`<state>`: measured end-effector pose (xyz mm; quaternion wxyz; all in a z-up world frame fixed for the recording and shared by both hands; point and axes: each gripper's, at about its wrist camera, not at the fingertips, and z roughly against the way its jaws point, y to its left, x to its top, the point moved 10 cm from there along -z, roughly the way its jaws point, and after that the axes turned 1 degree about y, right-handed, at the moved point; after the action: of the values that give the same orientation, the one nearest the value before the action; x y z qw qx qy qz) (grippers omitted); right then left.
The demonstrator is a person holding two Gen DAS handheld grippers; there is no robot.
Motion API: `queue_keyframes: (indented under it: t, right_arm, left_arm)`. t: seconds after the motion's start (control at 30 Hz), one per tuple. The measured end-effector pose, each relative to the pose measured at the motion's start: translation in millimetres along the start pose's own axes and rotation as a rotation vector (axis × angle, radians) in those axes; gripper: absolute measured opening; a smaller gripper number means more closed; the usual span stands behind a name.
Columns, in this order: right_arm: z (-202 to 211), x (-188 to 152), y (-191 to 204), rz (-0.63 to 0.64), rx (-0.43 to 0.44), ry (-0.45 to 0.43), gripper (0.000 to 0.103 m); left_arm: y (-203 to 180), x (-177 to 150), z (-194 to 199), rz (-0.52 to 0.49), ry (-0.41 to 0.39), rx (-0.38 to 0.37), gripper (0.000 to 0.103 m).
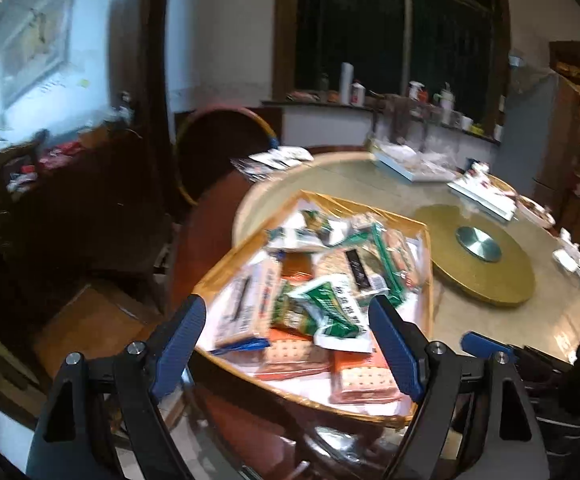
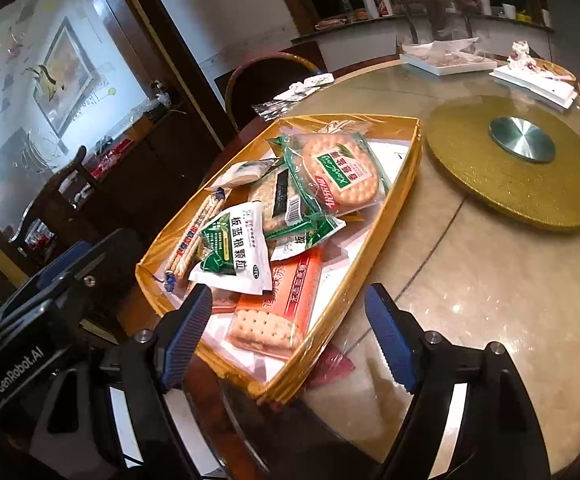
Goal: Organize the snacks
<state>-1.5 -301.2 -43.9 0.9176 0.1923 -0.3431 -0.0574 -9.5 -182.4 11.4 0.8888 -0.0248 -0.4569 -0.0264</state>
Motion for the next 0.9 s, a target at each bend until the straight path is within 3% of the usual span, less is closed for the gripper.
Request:
queue_keyframes:
  t: [0.4,0.9]
  right_arm:
    - [19,-5,-4,-0.009,-0.009,-0.020,0.079]
    - [17,-6,5,0.016,-0.006,-0.007,0.079]
  left_arm:
    - [3,-8,5,-0.001,0.071,0.021,0.084]
    - [5,-8,9,-0.029,0.056,0.073,0.084]
